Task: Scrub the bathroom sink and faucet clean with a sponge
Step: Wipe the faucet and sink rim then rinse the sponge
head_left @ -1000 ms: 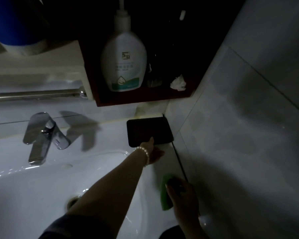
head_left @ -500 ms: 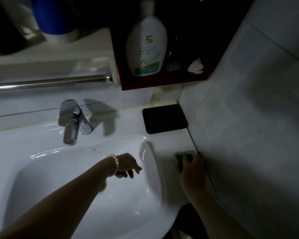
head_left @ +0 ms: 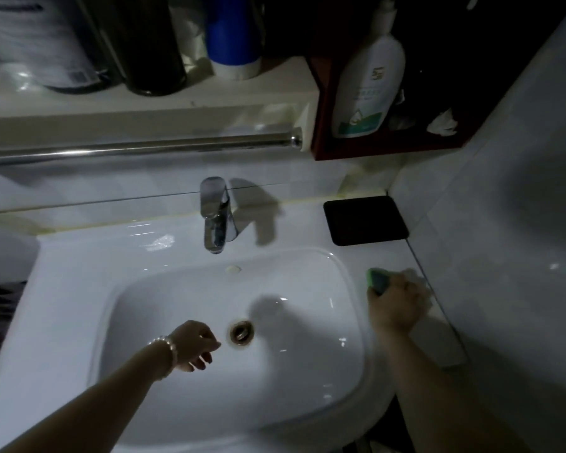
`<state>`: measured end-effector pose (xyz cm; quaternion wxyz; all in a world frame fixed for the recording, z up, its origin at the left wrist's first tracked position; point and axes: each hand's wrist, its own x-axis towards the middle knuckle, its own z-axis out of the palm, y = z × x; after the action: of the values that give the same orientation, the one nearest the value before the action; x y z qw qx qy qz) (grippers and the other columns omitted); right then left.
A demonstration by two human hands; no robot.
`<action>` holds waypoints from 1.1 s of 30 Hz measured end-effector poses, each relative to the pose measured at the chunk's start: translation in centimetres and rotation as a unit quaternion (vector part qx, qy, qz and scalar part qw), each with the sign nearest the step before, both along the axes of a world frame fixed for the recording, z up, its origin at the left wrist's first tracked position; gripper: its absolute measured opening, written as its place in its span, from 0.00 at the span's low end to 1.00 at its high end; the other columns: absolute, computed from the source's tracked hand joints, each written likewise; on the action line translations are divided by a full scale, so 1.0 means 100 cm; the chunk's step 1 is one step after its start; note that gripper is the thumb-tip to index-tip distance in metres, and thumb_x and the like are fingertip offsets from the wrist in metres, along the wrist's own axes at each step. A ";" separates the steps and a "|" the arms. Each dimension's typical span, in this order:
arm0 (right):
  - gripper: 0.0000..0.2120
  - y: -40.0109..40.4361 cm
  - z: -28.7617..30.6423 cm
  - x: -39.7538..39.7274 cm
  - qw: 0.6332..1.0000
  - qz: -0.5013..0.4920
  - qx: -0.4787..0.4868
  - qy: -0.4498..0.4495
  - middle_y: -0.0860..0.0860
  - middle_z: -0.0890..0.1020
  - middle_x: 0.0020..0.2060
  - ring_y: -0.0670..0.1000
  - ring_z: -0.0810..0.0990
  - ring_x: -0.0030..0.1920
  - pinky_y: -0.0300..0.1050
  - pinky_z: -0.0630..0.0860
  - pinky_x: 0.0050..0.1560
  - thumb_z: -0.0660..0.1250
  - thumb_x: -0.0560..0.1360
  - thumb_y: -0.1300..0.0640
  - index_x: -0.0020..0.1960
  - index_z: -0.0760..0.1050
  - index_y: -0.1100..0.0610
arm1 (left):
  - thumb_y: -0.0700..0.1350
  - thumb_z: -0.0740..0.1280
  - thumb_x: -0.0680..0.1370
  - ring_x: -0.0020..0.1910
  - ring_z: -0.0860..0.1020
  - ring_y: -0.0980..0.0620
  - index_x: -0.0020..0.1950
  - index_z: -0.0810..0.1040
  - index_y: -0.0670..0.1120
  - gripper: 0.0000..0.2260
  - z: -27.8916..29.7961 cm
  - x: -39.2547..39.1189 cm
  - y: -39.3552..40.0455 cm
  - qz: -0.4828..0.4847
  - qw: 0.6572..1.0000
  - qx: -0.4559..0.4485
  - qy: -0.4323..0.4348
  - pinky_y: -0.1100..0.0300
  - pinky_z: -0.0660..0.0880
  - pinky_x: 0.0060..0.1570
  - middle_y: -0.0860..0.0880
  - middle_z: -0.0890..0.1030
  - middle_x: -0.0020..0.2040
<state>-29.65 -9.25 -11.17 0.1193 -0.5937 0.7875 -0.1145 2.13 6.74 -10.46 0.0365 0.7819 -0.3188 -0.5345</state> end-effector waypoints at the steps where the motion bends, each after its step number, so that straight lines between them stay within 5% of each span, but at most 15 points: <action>1: 0.24 0.002 -0.006 0.010 0.999 0.034 0.002 0.012 0.65 0.76 0.56 0.64 0.73 0.56 0.54 0.68 0.55 0.71 0.70 0.51 0.60 0.72 0.65 | 0.45 0.66 0.77 0.26 0.79 0.56 0.44 0.76 0.44 0.05 0.000 0.003 0.005 0.003 1.000 -0.001 -0.001 0.66 0.73 0.26 0.50 0.81 0.31; 5: 0.16 -0.003 -0.014 0.053 0.973 0.229 -0.027 0.002 0.63 0.80 0.50 0.64 0.76 0.52 0.53 0.70 0.53 0.75 0.65 0.58 0.51 0.79 0.63 | 0.44 0.66 0.77 0.27 0.79 0.57 0.44 0.76 0.44 0.04 0.001 0.012 0.018 0.008 1.000 -0.009 0.000 0.66 0.75 0.28 0.51 0.81 0.32; 9: 0.16 -0.015 0.000 0.075 0.900 0.428 -0.080 -0.012 0.61 0.82 0.48 0.65 0.80 0.46 0.55 0.77 0.49 0.79 0.55 0.65 0.43 0.82 0.63 | 0.44 0.66 0.77 0.28 0.80 0.56 0.45 0.76 0.44 0.04 0.004 0.013 0.022 0.013 1.000 -0.023 0.010 0.64 0.75 0.29 0.49 0.82 0.34; 17: 0.24 -0.012 0.014 -0.039 0.935 0.338 0.027 0.105 0.58 0.74 0.64 0.61 0.69 0.65 0.52 0.65 0.66 0.71 0.69 0.62 0.65 0.73 0.60 | 0.43 0.65 0.78 0.33 0.79 0.54 0.48 0.76 0.45 0.02 0.012 0.003 0.026 -0.057 0.997 -0.016 0.045 0.65 0.75 0.32 0.49 0.81 0.37; 27: 0.19 0.095 -0.005 -0.078 0.963 0.252 0.053 0.076 0.56 0.72 0.68 0.60 0.68 0.66 0.47 0.66 0.65 0.65 0.73 0.63 0.63 0.76 0.59 | 0.44 0.64 0.77 0.35 0.79 0.57 0.49 0.76 0.48 0.03 0.016 -0.057 0.017 -0.190 0.976 -0.017 0.107 0.65 0.74 0.34 0.52 0.80 0.39; 31: 0.17 0.145 0.016 -0.048 0.917 0.376 0.121 0.061 0.53 0.77 0.60 0.54 0.72 0.60 0.44 0.66 0.60 0.66 0.70 0.59 0.58 0.79 0.53 | 0.45 0.65 0.77 0.35 0.79 0.58 0.47 0.75 0.50 0.01 0.016 -0.073 0.020 -0.214 0.970 -0.020 0.114 0.66 0.74 0.33 0.53 0.81 0.39; 33: 0.13 0.164 0.027 -0.034 0.899 0.403 0.166 -0.032 0.53 0.80 0.50 0.53 0.76 0.53 0.45 0.71 0.55 0.68 0.67 0.59 0.51 0.80 0.55 | 0.46 0.65 0.77 0.35 0.80 0.58 0.46 0.76 0.51 0.01 0.017 -0.078 0.019 -0.210 0.970 -0.027 0.117 0.66 0.74 0.33 0.53 0.81 0.39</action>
<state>-33.06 7.17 -8.50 0.2773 -0.8281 0.4838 0.0570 -5.64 8.63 -8.75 -0.0187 0.6278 -0.4840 -0.6093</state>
